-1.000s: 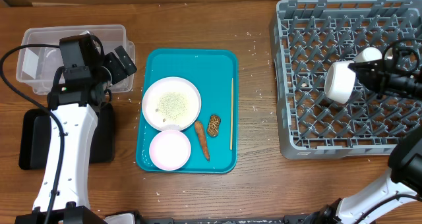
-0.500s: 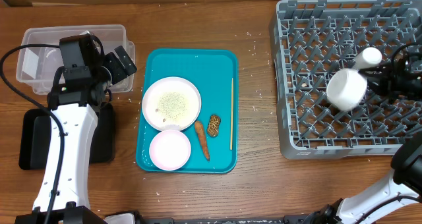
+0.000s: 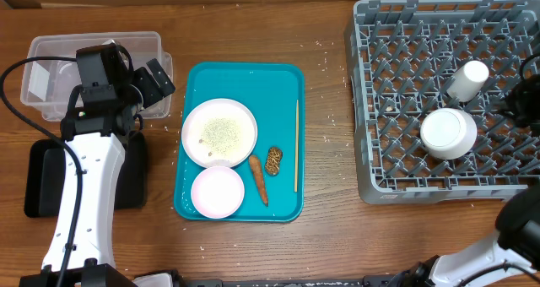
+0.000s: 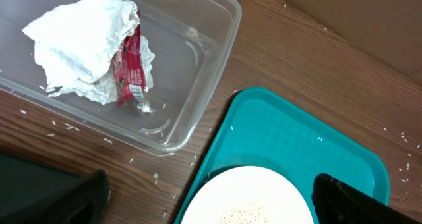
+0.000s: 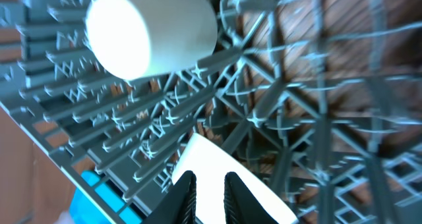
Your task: Sort waste into correct bins and load items into the dishwasher
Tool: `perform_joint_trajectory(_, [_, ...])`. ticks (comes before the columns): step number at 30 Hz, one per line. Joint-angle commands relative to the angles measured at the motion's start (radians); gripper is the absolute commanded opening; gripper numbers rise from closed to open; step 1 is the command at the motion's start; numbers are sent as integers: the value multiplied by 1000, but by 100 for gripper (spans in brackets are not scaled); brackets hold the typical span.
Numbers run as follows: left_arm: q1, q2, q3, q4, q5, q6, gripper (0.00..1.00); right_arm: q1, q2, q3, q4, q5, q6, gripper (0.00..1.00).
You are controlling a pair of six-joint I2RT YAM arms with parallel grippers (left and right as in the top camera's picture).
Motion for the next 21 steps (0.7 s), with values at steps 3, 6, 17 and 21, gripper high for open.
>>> perform_joint_trajectory(3, [-3,3,19,1,10,-7,100,19,-146,40,-34,96,19,18])
perform_joint_trajectory(6, [-3,3,19,1,10,-7,100,49,-177,39,-79,96,-8,14])
perform_joint_trajectory(17, [-3,3,19,1,10,-7,100,312,-119,-112,-72,175,-82,4])
perform_joint_trajectory(21, [-3,3,19,1,10,-7,100,338,-80,-145,-89,220,-61,4])
